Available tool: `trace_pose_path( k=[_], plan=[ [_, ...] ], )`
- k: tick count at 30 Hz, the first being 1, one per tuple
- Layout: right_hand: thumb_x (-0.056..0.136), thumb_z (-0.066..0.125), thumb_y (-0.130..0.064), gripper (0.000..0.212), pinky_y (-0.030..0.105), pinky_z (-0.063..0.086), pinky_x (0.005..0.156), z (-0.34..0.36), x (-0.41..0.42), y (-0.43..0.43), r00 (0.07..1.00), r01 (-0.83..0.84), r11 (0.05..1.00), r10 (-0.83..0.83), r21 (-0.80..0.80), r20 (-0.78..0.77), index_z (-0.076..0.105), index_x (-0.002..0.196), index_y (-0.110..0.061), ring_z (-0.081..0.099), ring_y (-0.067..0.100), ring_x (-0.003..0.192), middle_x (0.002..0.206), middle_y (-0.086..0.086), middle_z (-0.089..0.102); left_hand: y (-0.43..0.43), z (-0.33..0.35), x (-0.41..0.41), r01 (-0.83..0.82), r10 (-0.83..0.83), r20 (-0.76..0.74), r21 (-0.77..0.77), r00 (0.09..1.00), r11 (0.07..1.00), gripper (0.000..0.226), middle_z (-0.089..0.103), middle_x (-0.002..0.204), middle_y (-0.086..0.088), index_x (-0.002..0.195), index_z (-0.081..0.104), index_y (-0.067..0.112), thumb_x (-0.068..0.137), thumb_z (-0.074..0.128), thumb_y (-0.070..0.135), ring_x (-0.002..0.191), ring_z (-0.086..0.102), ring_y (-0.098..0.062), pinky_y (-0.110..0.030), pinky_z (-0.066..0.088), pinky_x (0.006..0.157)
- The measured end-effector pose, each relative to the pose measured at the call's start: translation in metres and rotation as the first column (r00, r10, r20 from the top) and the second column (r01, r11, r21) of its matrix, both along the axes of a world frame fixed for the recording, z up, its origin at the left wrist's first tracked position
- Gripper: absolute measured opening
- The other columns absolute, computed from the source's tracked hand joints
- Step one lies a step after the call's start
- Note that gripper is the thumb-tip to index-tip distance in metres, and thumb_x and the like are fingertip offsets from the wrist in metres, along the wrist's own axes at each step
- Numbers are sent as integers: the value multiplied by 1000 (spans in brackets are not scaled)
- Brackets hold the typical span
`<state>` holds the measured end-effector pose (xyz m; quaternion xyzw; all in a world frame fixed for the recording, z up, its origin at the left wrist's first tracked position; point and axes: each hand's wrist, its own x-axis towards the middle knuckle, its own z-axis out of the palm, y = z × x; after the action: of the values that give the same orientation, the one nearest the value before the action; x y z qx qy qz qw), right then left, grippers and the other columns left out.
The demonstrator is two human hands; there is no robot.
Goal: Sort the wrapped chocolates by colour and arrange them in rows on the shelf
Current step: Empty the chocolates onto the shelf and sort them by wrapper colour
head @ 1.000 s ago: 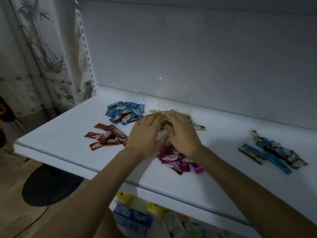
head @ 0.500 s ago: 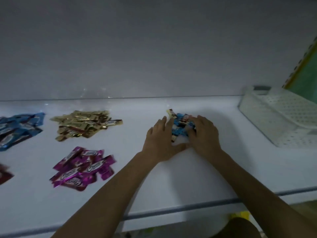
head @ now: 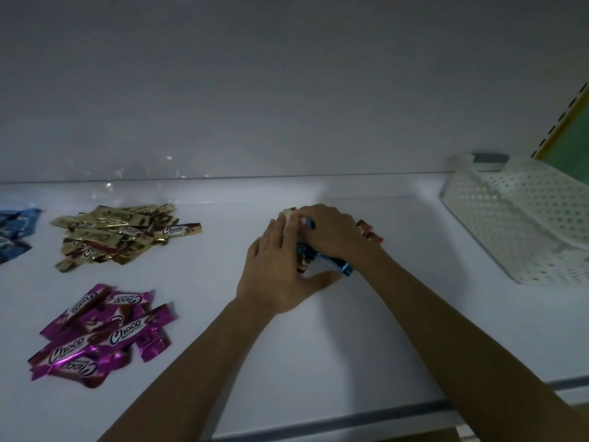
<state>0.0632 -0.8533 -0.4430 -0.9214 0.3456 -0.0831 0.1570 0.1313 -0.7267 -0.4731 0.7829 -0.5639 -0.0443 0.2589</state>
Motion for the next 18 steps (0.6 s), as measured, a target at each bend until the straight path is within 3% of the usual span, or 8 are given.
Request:
trace_pose_path(
  k=[1,3,5,8,11,13,15,18],
  plan=[
    [98,42,-35,24,44,45,90,0,-4,3,997,-56,998,54,28,58,63,99,-24,59,18,86,93,-1,65,0,0,0,0,0,-1,-14,1000,1000,117,-2,163,-1,154,-6,22,71,54,79,150,-2,-17,-37,6,120],
    [97,45,-26,26,39,46,84,3,-14,8,979,-97,994,88,45,182,67,89,-16,60,16,77,83,-1,66,0,-1,-1,5,-5,1,-39,1000,999,118,0,163,-1,154,-5,21,71,56,78,150,-1,-17,-37,6,120],
    [96,47,-26,24,38,45,89,2,-24,7,964,8,999,1,-32,267,70,98,-19,62,17,88,97,-1,70,0,-2,-1,11,-10,2,-24,1000,1000,118,2,163,-1,154,-4,19,71,55,79,150,-1,-18,-38,5,120],
    [96,46,-38,34,42,38,102,-14,-40,-5,932,266,962,-239,-66,271,61,121,-21,56,20,113,123,1,62,-2,-5,2,23,-22,38,-9,999,1000,119,16,161,-2,155,8,16,67,44,88,149,10,-19,-38,10,119],
    [97,40,-41,37,43,43,97,-30,-50,-11,939,274,960,-254,-60,233,64,113,-16,58,24,106,111,4,63,-2,-8,3,29,-22,82,-93,996,995,111,40,149,-1,149,30,16,64,32,87,137,36,-19,-34,22,114],
    [98,40,-35,36,32,46,89,-31,-50,-8,936,204,979,-195,0,292,66,112,-14,60,19,97,106,3,65,-2,-10,3,28,-18,72,-135,997,990,108,48,141,-1,146,37,16,64,36,86,130,44,-20,-34,28,110],
    [96,33,-41,44,26,45,82,-29,-47,-3,940,86,996,-77,-12,332,66,113,-16,60,15,92,103,1,67,-2,-10,3,35,-28,55,-123,998,992,108,38,149,-5,149,31,18,66,47,85,137,36,-23,-37,26,113],
    [99,32,-34,40,22,44,87,-27,-45,6,936,-48,999,39,17,351,64,119,-19,58,12,98,109,-1,66,-2,-10,3,65,-61,38,-107,997,992,109,2,163,-6,154,14,23,70,58,77,150,3,-22,-42,12,120]
  ],
)
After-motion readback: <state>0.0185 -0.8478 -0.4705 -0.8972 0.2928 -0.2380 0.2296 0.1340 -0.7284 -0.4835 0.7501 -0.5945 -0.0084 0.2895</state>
